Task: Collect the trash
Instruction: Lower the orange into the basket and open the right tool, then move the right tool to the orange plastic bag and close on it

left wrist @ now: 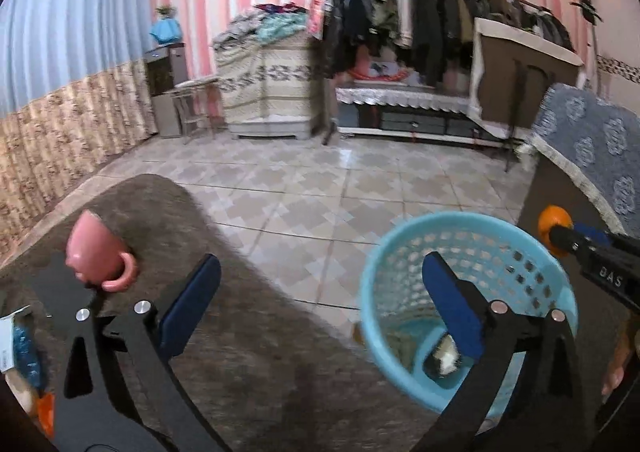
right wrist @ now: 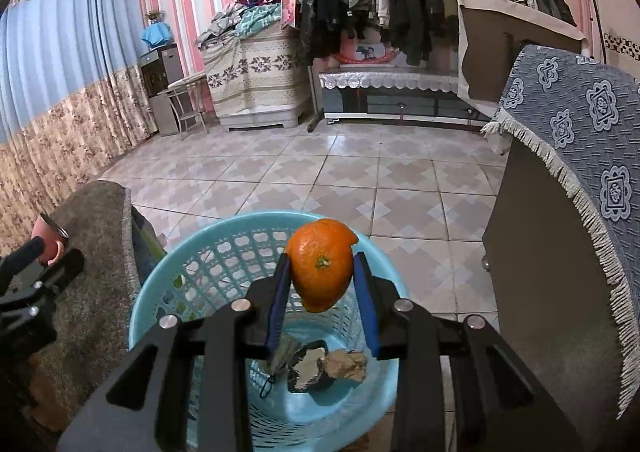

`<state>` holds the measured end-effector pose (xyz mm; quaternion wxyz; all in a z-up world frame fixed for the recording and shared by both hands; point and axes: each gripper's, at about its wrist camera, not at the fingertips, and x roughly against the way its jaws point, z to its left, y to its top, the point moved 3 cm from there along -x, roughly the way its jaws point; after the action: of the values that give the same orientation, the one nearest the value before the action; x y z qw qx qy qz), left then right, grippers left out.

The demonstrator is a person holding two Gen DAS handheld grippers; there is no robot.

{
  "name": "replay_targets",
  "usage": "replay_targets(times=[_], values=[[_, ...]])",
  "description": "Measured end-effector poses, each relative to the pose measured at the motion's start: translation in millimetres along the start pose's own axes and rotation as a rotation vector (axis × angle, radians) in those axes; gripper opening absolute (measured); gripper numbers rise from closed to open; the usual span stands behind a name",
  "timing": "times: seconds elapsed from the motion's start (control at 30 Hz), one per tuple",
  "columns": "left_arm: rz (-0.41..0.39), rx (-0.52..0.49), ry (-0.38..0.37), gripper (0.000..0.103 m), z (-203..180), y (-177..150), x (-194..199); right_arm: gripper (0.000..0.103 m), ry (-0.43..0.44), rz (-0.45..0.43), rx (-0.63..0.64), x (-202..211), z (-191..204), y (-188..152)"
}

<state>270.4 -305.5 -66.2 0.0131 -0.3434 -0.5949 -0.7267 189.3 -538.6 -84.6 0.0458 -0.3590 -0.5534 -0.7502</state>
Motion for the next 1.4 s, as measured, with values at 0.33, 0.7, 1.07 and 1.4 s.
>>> replay_targets(times=[0.33, 0.7, 1.07, 1.4], values=[[-0.011, 0.089, 0.115, 0.097, 57.9, -2.1, 4.9, 0.034, 0.023, 0.048, 0.023, -20.7, 36.0, -8.3], [-0.033, 0.101, 0.178, 0.098, 84.1, -7.3, 22.4, 0.079, 0.037, 0.016, 0.068, -10.3, 59.4, -5.2], [-0.041, 0.16, 0.206, 0.098, 114.8, -11.6, 52.0, 0.09, 0.041, -0.015, 0.087, 6.8, 71.8, -1.8], [-0.06, 0.203, 0.28, 0.098, 156.4, -33.6, 105.7, 0.09, 0.106, -0.059, 0.151, 32.2, 116.8, -3.3]])
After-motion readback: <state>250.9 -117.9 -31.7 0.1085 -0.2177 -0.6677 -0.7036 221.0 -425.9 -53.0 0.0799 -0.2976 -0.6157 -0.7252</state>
